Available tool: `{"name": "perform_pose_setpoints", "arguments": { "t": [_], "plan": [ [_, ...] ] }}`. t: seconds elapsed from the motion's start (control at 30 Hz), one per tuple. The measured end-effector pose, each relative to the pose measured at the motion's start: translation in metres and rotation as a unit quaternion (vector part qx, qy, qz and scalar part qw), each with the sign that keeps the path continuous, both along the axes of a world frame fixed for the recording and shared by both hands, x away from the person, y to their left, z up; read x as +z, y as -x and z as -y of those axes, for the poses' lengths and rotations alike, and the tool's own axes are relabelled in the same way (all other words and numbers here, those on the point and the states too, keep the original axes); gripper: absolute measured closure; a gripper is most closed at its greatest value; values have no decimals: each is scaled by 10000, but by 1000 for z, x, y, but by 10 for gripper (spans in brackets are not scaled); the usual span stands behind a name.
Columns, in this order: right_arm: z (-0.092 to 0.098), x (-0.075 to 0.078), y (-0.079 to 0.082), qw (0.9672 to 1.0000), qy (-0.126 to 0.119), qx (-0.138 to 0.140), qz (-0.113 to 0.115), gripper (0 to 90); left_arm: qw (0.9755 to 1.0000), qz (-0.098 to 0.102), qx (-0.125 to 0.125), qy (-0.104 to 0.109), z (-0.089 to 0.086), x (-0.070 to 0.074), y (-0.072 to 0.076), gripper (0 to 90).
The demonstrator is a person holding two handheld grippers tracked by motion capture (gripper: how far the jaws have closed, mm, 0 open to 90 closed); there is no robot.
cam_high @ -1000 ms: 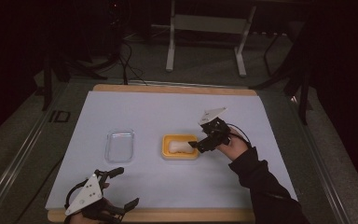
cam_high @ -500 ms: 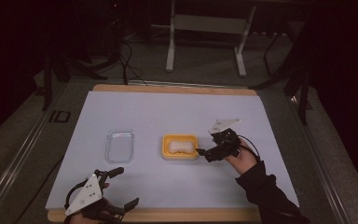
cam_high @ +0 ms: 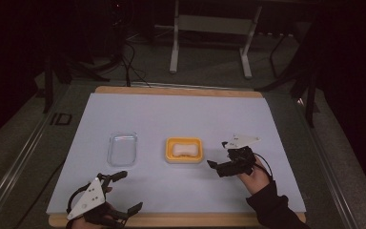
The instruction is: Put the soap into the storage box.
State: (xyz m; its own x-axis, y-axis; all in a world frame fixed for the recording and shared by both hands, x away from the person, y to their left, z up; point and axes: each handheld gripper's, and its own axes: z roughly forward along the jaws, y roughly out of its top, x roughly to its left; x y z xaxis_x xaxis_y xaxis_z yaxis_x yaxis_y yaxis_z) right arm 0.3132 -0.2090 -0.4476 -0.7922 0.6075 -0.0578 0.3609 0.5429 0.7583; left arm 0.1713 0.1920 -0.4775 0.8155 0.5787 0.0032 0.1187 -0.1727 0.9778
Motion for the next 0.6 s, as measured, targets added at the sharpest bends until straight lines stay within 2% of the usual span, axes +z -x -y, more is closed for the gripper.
{"name": "perform_pose_setpoints", "arguments": {
  "t": [0.23,0.43,0.5,0.57,0.6],
  "plan": [
    [15,-7,8,9996,-77,-257,45,136,10000,9,-12,0,1,0,0,11],
    [29,-14,15,9989,-154,-436,-112,137,10000,7,-30,-2,1,1,0,11],
    [33,-15,19,9986,-176,-487,-49,137,10000,10,-33,-6,2,1,0,11],
    [36,-16,21,9985,-208,-503,-93,137,10000,6,-50,7,2,1,-1,11],
    [37,-16,23,9983,-190,-545,-10,138,10000,4,-56,26,2,1,-1,11]
  ]
}}
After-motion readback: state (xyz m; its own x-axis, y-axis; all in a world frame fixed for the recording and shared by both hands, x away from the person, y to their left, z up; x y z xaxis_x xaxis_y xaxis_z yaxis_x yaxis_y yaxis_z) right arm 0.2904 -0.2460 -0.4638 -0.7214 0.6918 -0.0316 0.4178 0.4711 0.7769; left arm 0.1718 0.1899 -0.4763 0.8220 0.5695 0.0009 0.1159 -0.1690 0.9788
